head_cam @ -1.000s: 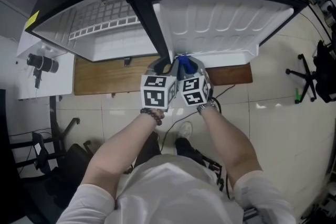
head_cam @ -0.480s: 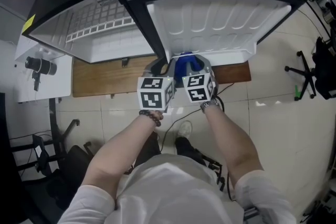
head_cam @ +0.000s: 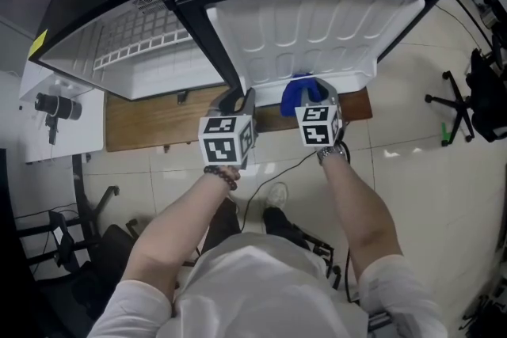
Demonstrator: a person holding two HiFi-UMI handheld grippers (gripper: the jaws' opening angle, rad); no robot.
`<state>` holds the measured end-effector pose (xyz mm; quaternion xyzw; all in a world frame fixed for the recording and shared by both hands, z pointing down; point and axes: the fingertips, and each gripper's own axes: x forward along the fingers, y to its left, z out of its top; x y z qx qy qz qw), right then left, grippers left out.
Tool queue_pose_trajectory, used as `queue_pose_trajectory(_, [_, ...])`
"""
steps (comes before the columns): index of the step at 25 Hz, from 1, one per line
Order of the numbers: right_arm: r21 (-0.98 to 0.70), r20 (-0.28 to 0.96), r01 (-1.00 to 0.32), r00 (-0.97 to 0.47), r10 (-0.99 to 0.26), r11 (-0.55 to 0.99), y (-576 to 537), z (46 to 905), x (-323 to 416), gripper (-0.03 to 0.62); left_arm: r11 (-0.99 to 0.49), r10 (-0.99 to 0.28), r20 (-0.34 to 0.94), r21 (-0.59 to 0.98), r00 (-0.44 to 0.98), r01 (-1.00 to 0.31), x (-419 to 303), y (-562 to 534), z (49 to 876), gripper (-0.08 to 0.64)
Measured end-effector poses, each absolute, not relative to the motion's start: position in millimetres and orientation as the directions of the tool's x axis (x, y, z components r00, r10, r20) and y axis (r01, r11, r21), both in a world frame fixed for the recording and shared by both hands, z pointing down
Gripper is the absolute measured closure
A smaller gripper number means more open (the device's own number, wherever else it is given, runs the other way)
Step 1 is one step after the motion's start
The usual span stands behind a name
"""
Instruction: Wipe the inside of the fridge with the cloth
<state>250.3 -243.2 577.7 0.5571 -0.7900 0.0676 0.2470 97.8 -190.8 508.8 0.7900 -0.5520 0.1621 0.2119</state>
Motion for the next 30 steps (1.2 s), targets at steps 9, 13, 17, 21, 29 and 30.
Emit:
queue_pose_trajectory(9, [0.191,0.482,-0.948,-0.136,-0.866,0.255,-254.2,577.8,317.6,0.543,-0.287,-0.806,0.492,0.16,0.329,-0.944,97.6,-190.6,509.1,0.463])
queue_pose_trajectory(13, [0.202,0.492,-0.959,-0.078,-0.867,0.201,-257.1,578.3,343.5,0.543,-0.284,-0.807,0.492,0.161,0.326,-0.945,97.5,-190.4,509.4,0.463])
queue_pose_trajectory(17, [0.196,0.502,-0.969,-0.034,-0.864,0.152,-258.5,578.1,362.1,0.543,-0.281,-0.808,0.492,0.159,0.323,-0.946,97.3,-190.6,509.3,0.463])
queue_pose_trajectory(21, [0.192,0.507,-0.974,-0.004,-0.862,0.118,-257.8,578.0,373.1,0.543,-0.28,-0.808,0.494,0.156,0.32,-0.947,97.3,-189.7,509.5,0.465])
queue_pose_trajectory(29, [0.187,0.494,-0.977,0.006,-0.869,0.1,-250.0,572.0,380.2,0.543,-0.279,-0.808,0.495,0.157,0.32,-0.947,97.8,-189.9,509.8,0.465])
queue_pose_trajectory(30, [0.184,0.489,-0.978,0.004,-0.872,0.099,-247.8,569.5,380.9,0.543,-0.278,-0.807,0.496,0.159,0.32,-0.947,97.6,-190.0,510.1,0.466])
